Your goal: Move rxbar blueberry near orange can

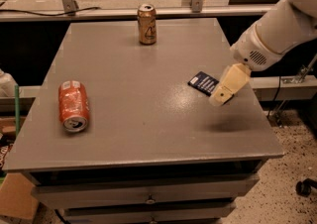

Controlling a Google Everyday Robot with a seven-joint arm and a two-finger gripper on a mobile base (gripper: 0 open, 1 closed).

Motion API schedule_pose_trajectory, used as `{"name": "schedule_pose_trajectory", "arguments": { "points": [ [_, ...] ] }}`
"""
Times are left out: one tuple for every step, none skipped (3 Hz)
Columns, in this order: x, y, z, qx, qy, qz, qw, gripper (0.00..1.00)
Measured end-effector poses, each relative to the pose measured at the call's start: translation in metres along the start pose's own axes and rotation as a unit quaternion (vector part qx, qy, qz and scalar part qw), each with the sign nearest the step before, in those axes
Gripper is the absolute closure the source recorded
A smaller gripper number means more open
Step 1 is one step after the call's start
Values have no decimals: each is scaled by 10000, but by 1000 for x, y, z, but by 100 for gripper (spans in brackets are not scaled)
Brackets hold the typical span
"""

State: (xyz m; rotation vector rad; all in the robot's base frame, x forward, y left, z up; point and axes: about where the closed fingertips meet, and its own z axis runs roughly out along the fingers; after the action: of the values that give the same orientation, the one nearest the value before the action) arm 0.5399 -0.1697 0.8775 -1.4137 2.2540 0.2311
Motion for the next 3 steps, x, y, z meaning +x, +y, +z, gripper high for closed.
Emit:
{"name": "schedule_pose_trajectory", "arguments": {
  "points": [
    [4, 6, 13, -59, -244, -178, 9995, 0],
    [10, 8, 23, -76, -462, -350, 9983, 0],
    [16, 3, 36, -36, -562, -436, 9975, 0]
  ]
}}
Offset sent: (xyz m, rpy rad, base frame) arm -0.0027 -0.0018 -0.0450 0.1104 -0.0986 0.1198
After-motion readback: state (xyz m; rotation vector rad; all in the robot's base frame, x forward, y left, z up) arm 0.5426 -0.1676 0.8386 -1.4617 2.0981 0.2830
